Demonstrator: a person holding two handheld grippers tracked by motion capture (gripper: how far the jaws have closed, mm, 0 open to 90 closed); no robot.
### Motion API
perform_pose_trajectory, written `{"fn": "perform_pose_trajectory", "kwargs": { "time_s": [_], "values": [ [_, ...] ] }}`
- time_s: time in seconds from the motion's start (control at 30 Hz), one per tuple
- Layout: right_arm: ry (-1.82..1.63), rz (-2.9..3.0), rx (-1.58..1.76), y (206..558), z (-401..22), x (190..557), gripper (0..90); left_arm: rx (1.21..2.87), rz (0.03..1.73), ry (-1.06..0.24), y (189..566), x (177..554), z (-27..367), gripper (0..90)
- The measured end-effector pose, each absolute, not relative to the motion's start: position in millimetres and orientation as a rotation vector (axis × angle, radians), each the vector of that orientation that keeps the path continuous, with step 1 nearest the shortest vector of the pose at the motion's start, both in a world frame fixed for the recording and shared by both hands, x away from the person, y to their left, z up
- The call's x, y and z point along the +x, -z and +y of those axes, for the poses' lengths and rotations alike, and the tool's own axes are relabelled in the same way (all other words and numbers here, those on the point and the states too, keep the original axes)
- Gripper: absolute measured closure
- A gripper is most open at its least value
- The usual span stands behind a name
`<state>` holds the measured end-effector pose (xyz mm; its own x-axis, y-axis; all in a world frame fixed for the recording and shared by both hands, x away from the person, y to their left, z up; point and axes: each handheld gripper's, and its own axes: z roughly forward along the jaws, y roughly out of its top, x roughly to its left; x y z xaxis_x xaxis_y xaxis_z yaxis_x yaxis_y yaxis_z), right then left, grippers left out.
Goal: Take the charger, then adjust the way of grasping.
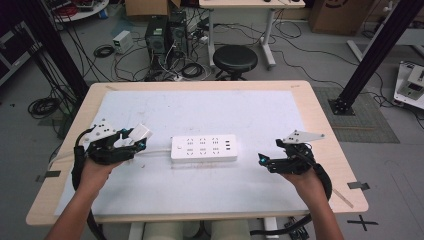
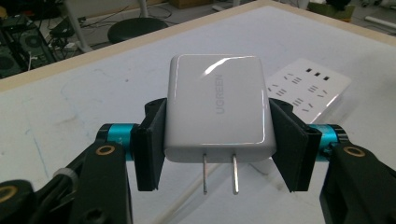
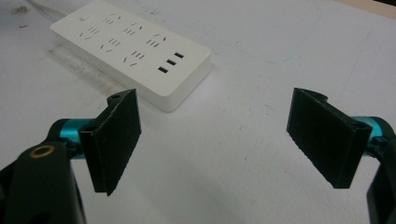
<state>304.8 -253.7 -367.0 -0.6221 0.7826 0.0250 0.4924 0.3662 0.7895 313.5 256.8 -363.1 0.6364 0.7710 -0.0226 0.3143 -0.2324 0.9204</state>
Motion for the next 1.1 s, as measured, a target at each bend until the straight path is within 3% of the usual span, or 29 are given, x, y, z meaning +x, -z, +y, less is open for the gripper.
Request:
{"fn": "perform_pose_trajectory", "kwargs": {
  "time_s": [0.77, 1.1],
  "values": [
    [-1.191, 2.350, 1.048, 365, -236, 307, 18.0, 1.843, 0.654, -0.490, 362, 290, 221, 42.6],
    [-1.271, 2.432, 1.035, 361, -225, 306, 18.1, 1.896, 0.487, -0.465, 362, 286, 198, 42.5]
  ]
}}
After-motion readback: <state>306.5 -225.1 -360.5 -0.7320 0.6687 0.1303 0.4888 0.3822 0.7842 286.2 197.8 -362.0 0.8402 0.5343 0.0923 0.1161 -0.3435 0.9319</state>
